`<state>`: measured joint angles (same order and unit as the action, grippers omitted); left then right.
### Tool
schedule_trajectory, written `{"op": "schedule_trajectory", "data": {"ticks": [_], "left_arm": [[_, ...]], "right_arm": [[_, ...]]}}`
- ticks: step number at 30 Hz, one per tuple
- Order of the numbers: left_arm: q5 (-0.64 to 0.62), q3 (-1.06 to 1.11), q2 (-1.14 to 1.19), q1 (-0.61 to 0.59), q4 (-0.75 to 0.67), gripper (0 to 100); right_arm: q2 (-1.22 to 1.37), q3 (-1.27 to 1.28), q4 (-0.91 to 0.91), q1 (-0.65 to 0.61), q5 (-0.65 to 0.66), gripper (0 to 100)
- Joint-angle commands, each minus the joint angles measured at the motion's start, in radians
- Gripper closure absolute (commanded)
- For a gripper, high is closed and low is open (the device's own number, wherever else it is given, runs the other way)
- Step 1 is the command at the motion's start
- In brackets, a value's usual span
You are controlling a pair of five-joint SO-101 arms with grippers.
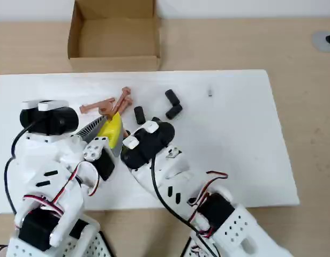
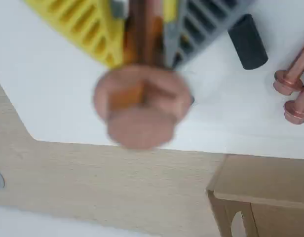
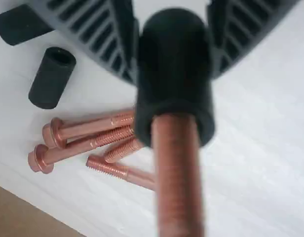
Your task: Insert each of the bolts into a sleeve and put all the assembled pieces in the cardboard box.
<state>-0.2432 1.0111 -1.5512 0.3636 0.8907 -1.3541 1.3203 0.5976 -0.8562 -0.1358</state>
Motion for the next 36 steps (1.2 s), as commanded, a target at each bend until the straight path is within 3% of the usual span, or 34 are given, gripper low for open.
{"op": "schedule_trajectory", "data": {"ticks": [1,19,23,36], "left_arm": [[-0.002,-0.055,-0.001,0.017,-0.002,99],[0.061,0.017,0.001,0.018,0.006,98],[0.057,-0.018,0.001,0.018,0.091,92],[0.057,-0.164,0.001,0.017,0.319,87]], "right_arm": [[-0.022,-0.03,-0.014,0.015,-0.008,98.8],[-0.022,-0.031,-0.008,0.015,-0.003,98.8],[-0.022,-0.031,-0.011,0.038,-0.003,98.8],[-0.022,-0.038,-0.014,0.074,-0.003,98.8]]}}
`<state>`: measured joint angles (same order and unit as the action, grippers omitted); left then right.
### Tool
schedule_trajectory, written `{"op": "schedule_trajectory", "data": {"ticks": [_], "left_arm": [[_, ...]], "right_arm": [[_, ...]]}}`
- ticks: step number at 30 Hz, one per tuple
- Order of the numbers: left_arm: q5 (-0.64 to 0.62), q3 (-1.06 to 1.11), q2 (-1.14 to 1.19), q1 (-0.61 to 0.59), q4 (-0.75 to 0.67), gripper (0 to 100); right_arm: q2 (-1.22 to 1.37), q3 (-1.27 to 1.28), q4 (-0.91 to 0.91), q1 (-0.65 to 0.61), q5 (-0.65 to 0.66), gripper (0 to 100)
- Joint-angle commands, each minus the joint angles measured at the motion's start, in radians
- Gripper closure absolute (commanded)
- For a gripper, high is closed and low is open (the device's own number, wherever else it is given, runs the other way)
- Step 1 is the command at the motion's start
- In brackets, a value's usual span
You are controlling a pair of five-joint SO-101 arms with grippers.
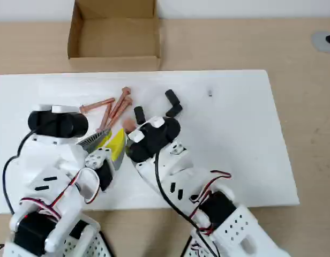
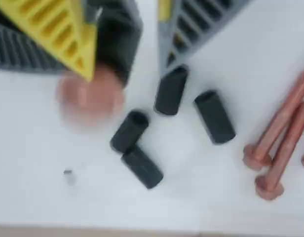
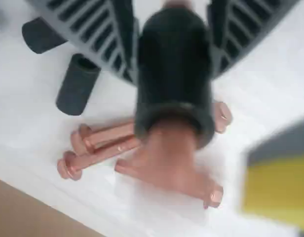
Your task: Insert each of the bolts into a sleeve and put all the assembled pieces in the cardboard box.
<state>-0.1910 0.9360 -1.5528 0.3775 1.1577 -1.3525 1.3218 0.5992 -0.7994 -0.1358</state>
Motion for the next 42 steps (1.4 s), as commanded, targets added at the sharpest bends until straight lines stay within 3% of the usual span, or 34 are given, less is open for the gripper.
{"op": "schedule_trajectory", "data": {"ticks": [1,6,10,15,21,32,42], "left_arm": [[0.005,-0.112,0.002,0.003,0.086,86],[0.018,-0.261,0.007,-0.005,0.262,84],[0.112,-0.299,0.018,-0.15,0.316,84],[0.164,-0.272,0.171,-0.379,0.308,84],[0.232,-0.275,0.377,-0.488,0.281,84],[0.236,-0.161,0.292,-0.594,0.281,84],[0.311,-0.081,0.196,-0.6,0.282,84]], "right_arm": [[-0.024,-0.039,-0.015,0.018,-0.003,98.8],[-0.022,-0.104,-0.014,0.036,-0.006,98.8],[0.085,-0.274,0.032,0.136,-0.008,98.8],[0.524,-0.704,0.21,0.252,-0.011,98.8],[1.043,-1.276,0.308,0.274,-0.006,98.8],[1.839,-2.111,0.302,0.315,-0.005,98.8],[2.491,-2.779,0.227,0.398,-0.003,98.7]]}}
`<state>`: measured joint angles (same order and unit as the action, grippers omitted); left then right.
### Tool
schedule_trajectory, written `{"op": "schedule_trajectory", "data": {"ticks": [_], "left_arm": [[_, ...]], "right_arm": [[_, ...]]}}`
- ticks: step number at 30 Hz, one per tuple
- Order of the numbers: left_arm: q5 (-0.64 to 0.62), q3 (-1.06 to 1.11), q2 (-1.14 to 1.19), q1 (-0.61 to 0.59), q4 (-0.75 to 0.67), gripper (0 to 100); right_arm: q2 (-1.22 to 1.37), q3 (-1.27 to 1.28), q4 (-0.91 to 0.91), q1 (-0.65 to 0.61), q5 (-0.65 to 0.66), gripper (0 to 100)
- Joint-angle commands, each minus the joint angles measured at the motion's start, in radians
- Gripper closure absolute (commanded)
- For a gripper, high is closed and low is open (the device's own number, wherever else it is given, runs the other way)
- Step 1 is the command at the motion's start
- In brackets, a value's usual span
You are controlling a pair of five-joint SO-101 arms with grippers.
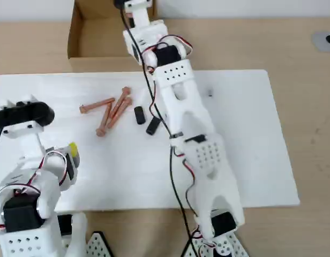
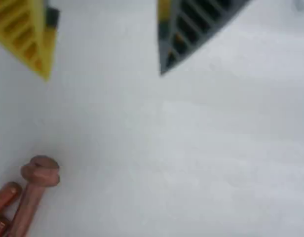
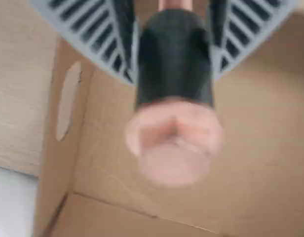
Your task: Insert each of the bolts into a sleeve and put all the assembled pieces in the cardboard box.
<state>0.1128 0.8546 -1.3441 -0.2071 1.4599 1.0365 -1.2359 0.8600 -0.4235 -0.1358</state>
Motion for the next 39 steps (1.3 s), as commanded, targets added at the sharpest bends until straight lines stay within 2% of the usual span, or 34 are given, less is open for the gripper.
{"op": "schedule_trajectory", "data": {"ticks": [1,6,10,12,15,18,24,28,33,35,37,39], "left_arm": [[0.008,0.0,-0.016,-0.015,-0.02,84],[0.008,0.012,-0.016,-0.015,-0.015,84],[0.008,0.017,-0.016,-0.015,-0.015,84],[0.008,0.018,-0.016,-0.015,-0.018,84],[0.008,0.02,-0.016,-0.015,-0.02,84],[0.008,0.009,-0.01,-0.015,-0.021,84],[0.005,-0.012,0.027,-0.006,-0.058,82],[-0.015,-0.095,0.229,0.0,-0.091,81],[-0.216,-0.39,0.634,-0.002,-0.101,81],[-0.371,-0.514,0.788,0.005,-0.101,81],[-0.595,-0.621,0.914,0.021,-0.101,81],[-0.781,-0.681,1.024,0.04,-0.101,81]], "right_arm": [[0.148,-0.259,-0.034,0.022,0.0,98.7],[0.278,-0.323,-0.032,0.019,0.124,98.6],[0.291,-0.321,-0.031,0.018,0.143,98.1],[0.291,-0.325,-0.017,0.018,0.143,93.9],[0.289,-0.358,0.078,0.015,0.144,84.2],[0.289,-0.42,0.175,0.012,0.144,78.5],[0.166,-0.432,0.316,0.024,0.144,77.2],[0.007,-0.432,0.459,0.03,0.144,77.3],[-0.203,-0.426,0.695,0.03,0.144,77.3],[-0.268,-0.426,0.799,0.03,0.144,77.3],[-0.315,-0.424,0.911,0.033,0.144,77.2],[-0.346,-0.4,0.928,0.061,0.14,77.3]]}}
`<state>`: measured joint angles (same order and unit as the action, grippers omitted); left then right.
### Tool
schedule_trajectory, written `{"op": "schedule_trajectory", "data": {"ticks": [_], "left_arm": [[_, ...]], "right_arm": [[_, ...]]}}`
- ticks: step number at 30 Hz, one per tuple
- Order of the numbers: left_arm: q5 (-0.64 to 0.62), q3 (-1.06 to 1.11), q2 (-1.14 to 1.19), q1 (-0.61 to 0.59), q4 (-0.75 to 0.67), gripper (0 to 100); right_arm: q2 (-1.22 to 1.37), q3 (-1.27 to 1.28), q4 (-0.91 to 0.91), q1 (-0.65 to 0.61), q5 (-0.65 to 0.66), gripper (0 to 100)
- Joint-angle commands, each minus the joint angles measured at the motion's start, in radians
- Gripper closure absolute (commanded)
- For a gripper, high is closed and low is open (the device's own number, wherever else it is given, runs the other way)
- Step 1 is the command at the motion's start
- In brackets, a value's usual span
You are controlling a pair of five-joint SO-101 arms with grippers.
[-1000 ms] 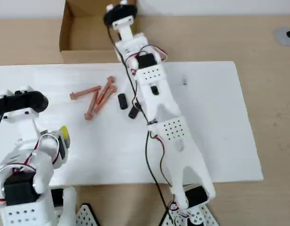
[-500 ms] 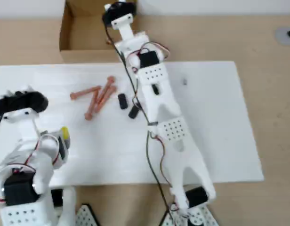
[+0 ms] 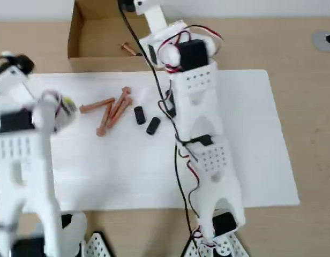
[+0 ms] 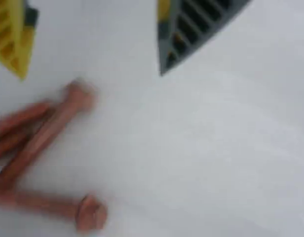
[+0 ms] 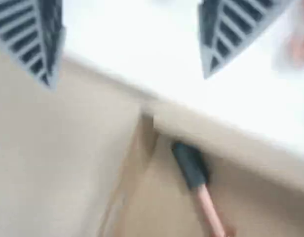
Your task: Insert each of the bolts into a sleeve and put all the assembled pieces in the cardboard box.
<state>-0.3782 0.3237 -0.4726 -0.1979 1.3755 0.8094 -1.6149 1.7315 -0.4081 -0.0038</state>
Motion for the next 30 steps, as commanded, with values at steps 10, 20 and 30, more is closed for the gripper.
{"op": "schedule_trajectory", "data": {"ticks": [10,20,30], "left_arm": [[-0.594,-0.187,0.36,0.158,-0.026,81],[-0.825,-0.166,0.473,0.15,-0.146,81],[-0.899,-0.167,0.556,0.123,-0.203,81]], "right_arm": [[-0.383,0.383,0.058,0.17,0.006,77.3],[-0.885,1.035,0.057,0.157,0.006,77.3],[-1.049,1.277,0.057,0.162,0.006,77.3]]}}
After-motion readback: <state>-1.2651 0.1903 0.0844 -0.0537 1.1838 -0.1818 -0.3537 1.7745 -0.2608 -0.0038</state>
